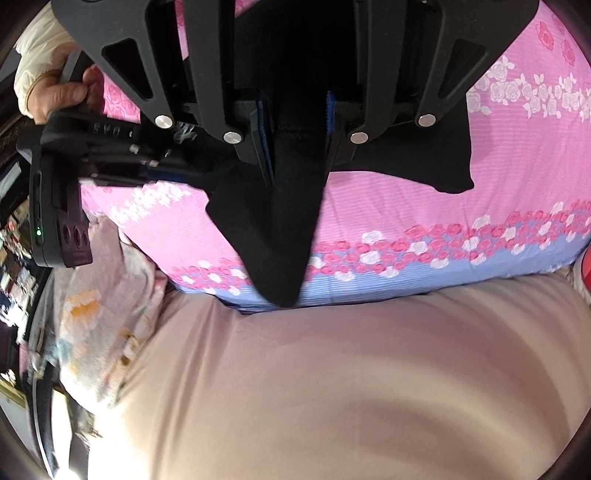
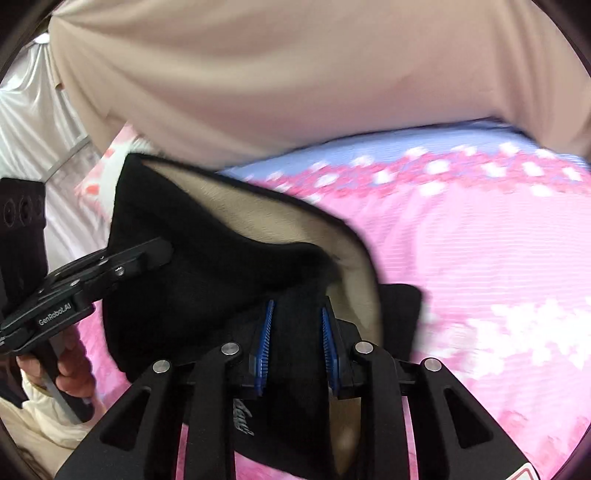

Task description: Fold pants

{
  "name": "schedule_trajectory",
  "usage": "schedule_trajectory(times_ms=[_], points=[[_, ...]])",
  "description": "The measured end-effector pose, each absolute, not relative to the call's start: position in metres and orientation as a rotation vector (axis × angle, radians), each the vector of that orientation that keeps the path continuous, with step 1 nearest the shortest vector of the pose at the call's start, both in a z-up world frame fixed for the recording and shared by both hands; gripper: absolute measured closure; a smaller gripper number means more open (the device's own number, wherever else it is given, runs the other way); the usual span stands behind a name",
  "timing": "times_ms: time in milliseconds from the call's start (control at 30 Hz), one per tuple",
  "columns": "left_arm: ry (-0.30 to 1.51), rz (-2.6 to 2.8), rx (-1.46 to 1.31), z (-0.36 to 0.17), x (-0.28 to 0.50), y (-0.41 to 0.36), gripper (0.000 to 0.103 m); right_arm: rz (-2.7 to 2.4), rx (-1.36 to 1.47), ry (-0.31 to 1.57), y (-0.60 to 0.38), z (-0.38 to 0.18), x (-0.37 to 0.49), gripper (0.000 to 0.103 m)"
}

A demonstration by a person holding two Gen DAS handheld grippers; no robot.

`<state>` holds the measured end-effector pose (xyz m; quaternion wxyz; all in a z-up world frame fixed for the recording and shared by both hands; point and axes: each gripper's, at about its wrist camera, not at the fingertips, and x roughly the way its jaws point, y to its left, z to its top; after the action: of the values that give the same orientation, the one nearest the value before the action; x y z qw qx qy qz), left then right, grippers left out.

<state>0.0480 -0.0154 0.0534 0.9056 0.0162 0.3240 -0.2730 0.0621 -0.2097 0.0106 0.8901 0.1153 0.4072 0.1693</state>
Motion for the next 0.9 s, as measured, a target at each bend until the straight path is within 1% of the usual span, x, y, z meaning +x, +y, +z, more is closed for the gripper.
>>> schedule_trajectory(times_ms=[33, 100, 133, 200, 233, 267, 300, 333, 400, 433, 467, 500, 567, 633, 767, 800, 833, 867, 900], points=[[0.681, -0.576, 0.046, 0.047, 0.047, -0.022, 0.081, 0.326, 0.239, 0.86, -0.216, 0.003, 0.061, 0.08], [0.732, -0.593, 0.058, 0.03, 0.05, -0.034, 0.081, 0.326, 0.28, 0.96, -0.227, -0.034, 0.069, 0.08], [0.76, -0.598, 0.059, 0.023, 0.051, -0.038, 0.081, 0.331, 0.311, 0.972, -0.231, -0.046, 0.069, 0.081], [0.803, -0.614, 0.056, 0.014, 0.046, -0.043, 0.08, 0.328, 0.399, 0.933, -0.242, -0.039, 0.059, 0.075], [0.806, -0.635, 0.052, 0.015, 0.04, -0.043, 0.074, 0.297, 0.404, 0.922, -0.246, -0.03, 0.052, 0.071], [0.797, -0.668, 0.055, 0.017, 0.031, -0.044, 0.068, 0.255, 0.401, 0.893, -0.251, -0.021, 0.046, 0.062], [0.778, -0.716, 0.073, 0.022, 0.018, -0.047, 0.054, 0.221, 0.403, 0.848, -0.26, -0.011, 0.036, 0.06], [0.77, -0.738, 0.094, 0.024, 0.007, -0.051, 0.035, 0.212, 0.414, 0.833, -0.268, -0.006, 0.032, 0.06], [0.749, -0.79, 0.132, 0.025, -0.015, -0.059, 0.013, 0.202, 0.463, 0.817, -0.285, 0.001, 0.021, 0.06], [0.725, -0.815, 0.153, 0.027, -0.028, -0.062, 0.014, 0.213, 0.485, 0.815, -0.289, 0.004, 0.018, 0.059], [0.714, -0.827, 0.172, 0.028, -0.034, -0.063, 0.014, 0.234, 0.504, 0.817, -0.291, 0.005, 0.022, 0.055], [0.697, -0.82, 0.181, 0.03, -0.04, -0.06, 0.014, 0.28, 0.535, 0.824, -0.287, 0.005, 0.02, 0.044], [0.694, -0.781, 0.159, 0.034, -0.038, -0.045, 0.013, 0.38, 0.568, 0.836, -0.277, 0.004, 0.019, 0.034], [0.717, -0.695, 0.103, 0.034, -0.023, -0.021, 0.012, 0.435, 0.563, 0.845, -0.263, 0.005, 0.02, 0.034], [0.758, -0.414, -0.014, 0.023, 0.02, 0.041, 0.012, 0.319, 0.418, 0.897, -0.233, -0.007, 0.045, 0.034], [0.772, -0.357, -0.05, 0.015, 0.032, 0.056, 0.012, 0.305, 0.389, 0.909, -0.227, -0.014, 0.053, 0.041], [0.793, -0.315, -0.064, 0.007, 0.042, 0.067, 0.013, 0.312, 0.367, 0.916, -0.222, -0.018, 0.059, 0.059], [0.838, -0.236, -0.057, -0.007, 0.055, 0.077, 0.013, 0.309, 0.346, 0.921, -0.218, -0.024, 0.064, 0.088], [0.859, -0.179, -0.048, -0.016, 0.06, 0.084, 0.015, 0.285, 0.339, 0.931, -0.214, -0.026, 0.069, 0.093]])
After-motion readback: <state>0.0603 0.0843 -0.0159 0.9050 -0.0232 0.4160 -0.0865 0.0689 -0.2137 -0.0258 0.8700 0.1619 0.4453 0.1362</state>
